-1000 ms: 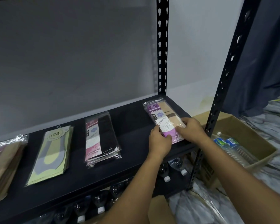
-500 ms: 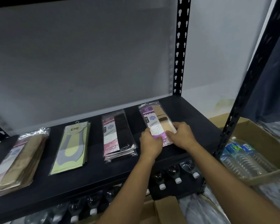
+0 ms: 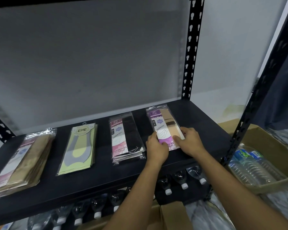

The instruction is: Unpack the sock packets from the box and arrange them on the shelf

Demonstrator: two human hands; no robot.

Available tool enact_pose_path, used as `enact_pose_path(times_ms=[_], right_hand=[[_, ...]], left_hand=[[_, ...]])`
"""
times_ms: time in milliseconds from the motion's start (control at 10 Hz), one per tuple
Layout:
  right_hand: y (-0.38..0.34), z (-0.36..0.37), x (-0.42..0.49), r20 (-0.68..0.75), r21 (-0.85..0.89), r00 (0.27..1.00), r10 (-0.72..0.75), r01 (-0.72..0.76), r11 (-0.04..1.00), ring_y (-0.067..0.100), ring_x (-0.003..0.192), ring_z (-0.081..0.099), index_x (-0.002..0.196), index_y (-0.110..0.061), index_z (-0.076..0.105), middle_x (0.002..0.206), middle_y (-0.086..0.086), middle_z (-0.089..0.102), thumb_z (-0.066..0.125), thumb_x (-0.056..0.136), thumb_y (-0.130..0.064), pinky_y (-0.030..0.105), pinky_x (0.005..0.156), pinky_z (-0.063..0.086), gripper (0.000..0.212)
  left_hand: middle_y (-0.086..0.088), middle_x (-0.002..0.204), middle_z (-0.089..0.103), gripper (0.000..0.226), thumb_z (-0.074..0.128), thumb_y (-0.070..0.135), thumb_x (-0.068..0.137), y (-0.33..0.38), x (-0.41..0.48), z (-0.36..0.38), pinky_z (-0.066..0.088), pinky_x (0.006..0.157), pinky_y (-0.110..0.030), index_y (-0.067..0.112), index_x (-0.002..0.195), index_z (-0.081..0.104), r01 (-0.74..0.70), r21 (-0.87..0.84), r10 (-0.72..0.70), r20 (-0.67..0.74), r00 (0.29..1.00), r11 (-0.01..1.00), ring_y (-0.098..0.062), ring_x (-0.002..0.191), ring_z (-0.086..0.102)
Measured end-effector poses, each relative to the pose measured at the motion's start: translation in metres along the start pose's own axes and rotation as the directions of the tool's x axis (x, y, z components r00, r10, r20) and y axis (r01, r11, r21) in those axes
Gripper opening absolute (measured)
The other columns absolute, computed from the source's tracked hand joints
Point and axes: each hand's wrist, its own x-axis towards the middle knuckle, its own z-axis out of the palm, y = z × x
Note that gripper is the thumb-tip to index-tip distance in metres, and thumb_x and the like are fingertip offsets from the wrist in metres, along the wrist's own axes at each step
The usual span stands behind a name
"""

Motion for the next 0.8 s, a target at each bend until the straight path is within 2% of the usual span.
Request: enact_pose_path(times_ms=[200,300,400,500,600,700,800], right_hand=[[-0.001,-0.002,-0.002,0.008,0.018,1.0,0.024,-0.024,1.0,0.034,0.107,0.055,0.112,-0.016,0.064,0.114,0.015,0.055,0.065,0.081,-0.032,0.047,0.097,0.046,0.035],[-0.002,-0.002,-0.004,0.005,0.021,0.999,0.037,-0.037,0.999,0.034,0.111,0.053,0.12,-0.013,0.061,0.118,0.016,0.054,0.065,0.082,-0.033,0.047,0.098,0.045,0.044],[-0.003,-0.001,-0.008,-0.028,0.055,0.998,0.064,-0.062,0.997,0.035,0.118,0.05,0.13,-0.009,0.054,0.127,0.016,0.051,0.064,0.082,-0.034,0.047,0.1,0.045,0.055],[-0.009,-0.003,-0.02,-0.058,0.079,0.997,0.053,-0.049,0.996,0.034,0.125,0.042,0.134,-0.008,0.05,0.132,0.016,0.046,0.064,0.085,-0.029,0.045,0.105,0.04,0.055],[-0.013,-0.004,-0.035,-0.085,0.042,0.996,-0.001,0.004,0.999,0.031,0.125,0.037,0.132,-0.015,0.051,0.131,0.013,0.045,0.063,0.086,-0.027,0.047,0.105,0.036,0.049],[-0.024,-0.006,-0.053,-0.127,0.021,0.992,-0.008,0.011,1.0,0.029,0.125,0.036,0.132,-0.015,0.051,0.132,0.01,0.045,0.063,0.086,-0.028,0.048,0.106,0.035,0.049],[-0.032,-0.002,-0.079,-0.22,0.056,0.975,-0.039,0.053,0.997,0.026,0.124,0.037,0.126,-0.015,0.056,0.13,0.006,0.046,0.065,0.085,-0.028,0.047,0.104,0.036,0.044]], left_hand=[[-0.002,0.125,0.058,0.058,0.057,0.014,0.079,0.012,-0.013,-0.006,0.05,0.1,-0.046,0.029,0.134,0.05,-0.022,0.034,0.022,0.01,1.0,0.999,-0.023,0.116,0.057],[-0.006,0.13,0.051,0.055,0.061,0.009,0.085,0.024,-0.026,-0.011,0.046,0.104,-0.043,0.019,0.138,0.049,-0.056,0.049,0.056,0.006,0.998,0.997,-0.025,0.12,0.054],[-0.007,0.131,0.05,0.055,0.062,0.008,0.087,0.027,-0.035,-0.015,0.043,0.107,-0.039,0.017,0.139,0.048,-0.075,0.053,0.074,0.014,0.997,0.996,-0.025,0.123,0.051],[-0.007,0.134,0.048,0.056,0.063,0.009,0.088,0.031,-0.045,-0.019,0.039,0.109,-0.033,0.015,0.141,0.045,-0.094,0.068,0.092,0.025,0.995,0.993,-0.022,0.126,0.047],[-0.006,0.134,0.048,0.053,0.062,0.01,0.089,0.031,-0.061,-0.024,0.037,0.104,-0.025,0.013,0.14,0.046,-0.125,0.074,0.123,0.029,0.992,0.989,-0.02,0.126,0.047],[-0.003,0.134,0.049,0.051,0.063,0.013,0.089,0.027,-0.081,-0.03,0.036,0.107,-0.023,0.012,0.138,0.048,-0.158,0.085,0.154,0.044,0.987,0.984,-0.017,0.127,0.046],[0.006,0.132,0.05,0.051,0.064,0.016,0.09,0.012,-0.108,-0.039,0.037,0.109,-0.022,0.016,0.138,0.049,-0.189,0.052,0.187,0.031,0.982,0.981,-0.01,0.126,0.046]])
